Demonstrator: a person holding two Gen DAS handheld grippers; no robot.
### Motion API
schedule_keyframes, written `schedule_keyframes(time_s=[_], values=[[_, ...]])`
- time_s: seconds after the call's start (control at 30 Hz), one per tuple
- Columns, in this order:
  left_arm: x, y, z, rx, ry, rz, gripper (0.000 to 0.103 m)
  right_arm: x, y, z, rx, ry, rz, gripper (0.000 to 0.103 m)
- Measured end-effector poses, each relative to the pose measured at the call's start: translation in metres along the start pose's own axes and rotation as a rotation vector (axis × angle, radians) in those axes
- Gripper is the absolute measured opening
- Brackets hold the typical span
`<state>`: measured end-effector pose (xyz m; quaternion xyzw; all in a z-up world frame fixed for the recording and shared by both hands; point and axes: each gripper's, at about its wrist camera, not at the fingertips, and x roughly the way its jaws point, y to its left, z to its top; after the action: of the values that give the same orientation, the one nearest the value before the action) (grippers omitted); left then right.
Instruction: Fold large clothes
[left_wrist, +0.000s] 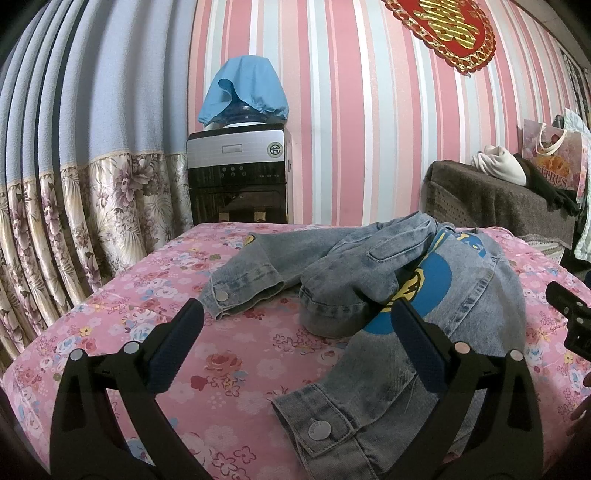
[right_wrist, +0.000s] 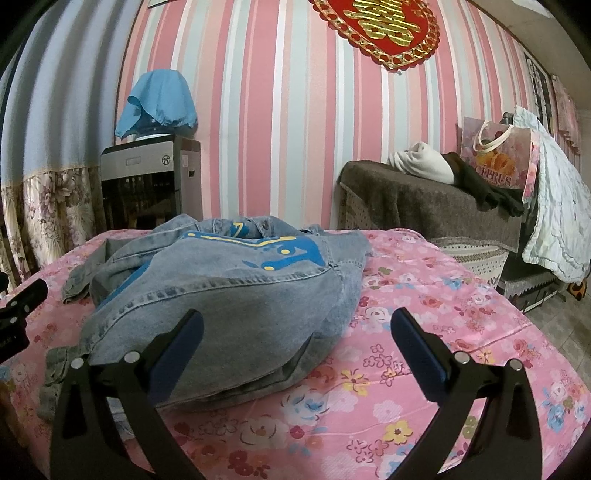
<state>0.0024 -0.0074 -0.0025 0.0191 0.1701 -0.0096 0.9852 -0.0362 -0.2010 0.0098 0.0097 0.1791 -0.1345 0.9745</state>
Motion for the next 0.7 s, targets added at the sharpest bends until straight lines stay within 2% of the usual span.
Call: schedule_keyframes(time_s=[0.37,0.5,0.7], values=[[0.005,0.006,-0.004,-0.026,0.028,-0.009,0.100,0.003,0.003,0.001,-0.015,0.019,0.005,0.101],[0.013,0.015,-0.005,-0.065,0.087,-0.027,0.100,0.001,0.003,0.001,-0.012,0.003,-0.006,0.101],[0.029,0.028,-0.005,-0.104,0.162,-0.048,0.100,0.011,0.007,0.002,-0.042,0.055,0.046,0.101]])
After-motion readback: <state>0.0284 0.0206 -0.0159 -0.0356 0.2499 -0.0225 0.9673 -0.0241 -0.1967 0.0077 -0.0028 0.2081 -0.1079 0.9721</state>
